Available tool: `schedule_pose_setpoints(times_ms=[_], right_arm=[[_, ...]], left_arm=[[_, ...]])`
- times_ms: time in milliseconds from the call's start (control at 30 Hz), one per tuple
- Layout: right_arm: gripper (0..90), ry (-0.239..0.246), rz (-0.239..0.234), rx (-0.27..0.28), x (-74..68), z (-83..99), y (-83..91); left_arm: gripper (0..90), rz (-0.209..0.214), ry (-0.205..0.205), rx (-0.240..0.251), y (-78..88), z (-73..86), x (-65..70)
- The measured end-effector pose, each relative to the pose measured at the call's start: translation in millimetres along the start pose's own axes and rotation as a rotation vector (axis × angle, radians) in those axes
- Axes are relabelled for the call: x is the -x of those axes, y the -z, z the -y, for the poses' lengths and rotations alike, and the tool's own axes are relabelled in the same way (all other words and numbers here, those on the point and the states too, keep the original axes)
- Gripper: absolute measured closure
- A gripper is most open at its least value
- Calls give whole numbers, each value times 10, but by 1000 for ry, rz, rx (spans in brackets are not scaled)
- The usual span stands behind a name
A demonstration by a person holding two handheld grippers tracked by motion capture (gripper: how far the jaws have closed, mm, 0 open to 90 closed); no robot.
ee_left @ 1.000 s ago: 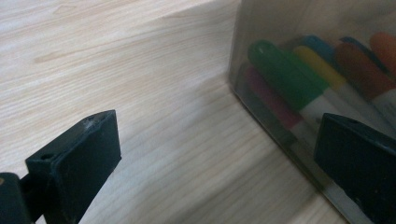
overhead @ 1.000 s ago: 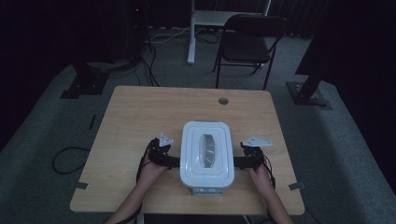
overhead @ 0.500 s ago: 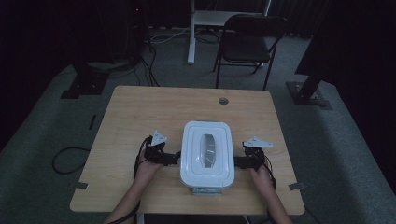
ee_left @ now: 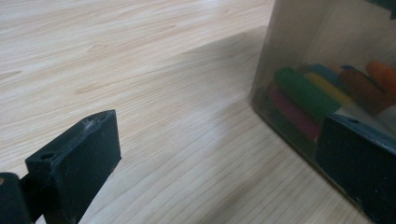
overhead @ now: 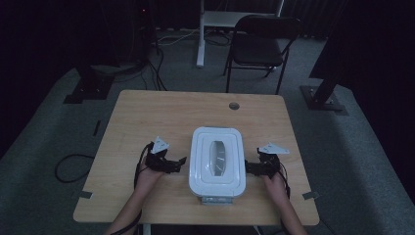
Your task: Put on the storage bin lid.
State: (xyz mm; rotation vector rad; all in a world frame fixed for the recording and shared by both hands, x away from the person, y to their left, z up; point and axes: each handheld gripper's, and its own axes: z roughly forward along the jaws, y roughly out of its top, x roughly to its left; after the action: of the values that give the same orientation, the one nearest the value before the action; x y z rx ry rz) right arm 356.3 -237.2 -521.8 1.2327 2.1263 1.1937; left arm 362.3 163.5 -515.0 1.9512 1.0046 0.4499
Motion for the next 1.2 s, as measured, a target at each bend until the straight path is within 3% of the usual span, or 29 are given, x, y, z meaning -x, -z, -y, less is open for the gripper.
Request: schedule_pose_setpoints(times_ms=[300,533,767,967,1033,1200], right_arm=[[126,-20,36,17,90,19,62],[126,-32,71,48,123,38,122],[126,-43,89,33,179,116,173],[126,-78,133,20,216,174,226],[126,-90,128,29,222,195,249],[126,-92,198,21,241,225,298]], left_arm=[[12,-32,13,-18,94,89,-135],[12,-70,49,-28,199,147,-289],[12,-106,67,-32,316,239,-413],[12,-139,80,-39,424,297,-508],[12,-149,84,-38,467,317,-540],[12,-185,99,-39,574,380,-618]])
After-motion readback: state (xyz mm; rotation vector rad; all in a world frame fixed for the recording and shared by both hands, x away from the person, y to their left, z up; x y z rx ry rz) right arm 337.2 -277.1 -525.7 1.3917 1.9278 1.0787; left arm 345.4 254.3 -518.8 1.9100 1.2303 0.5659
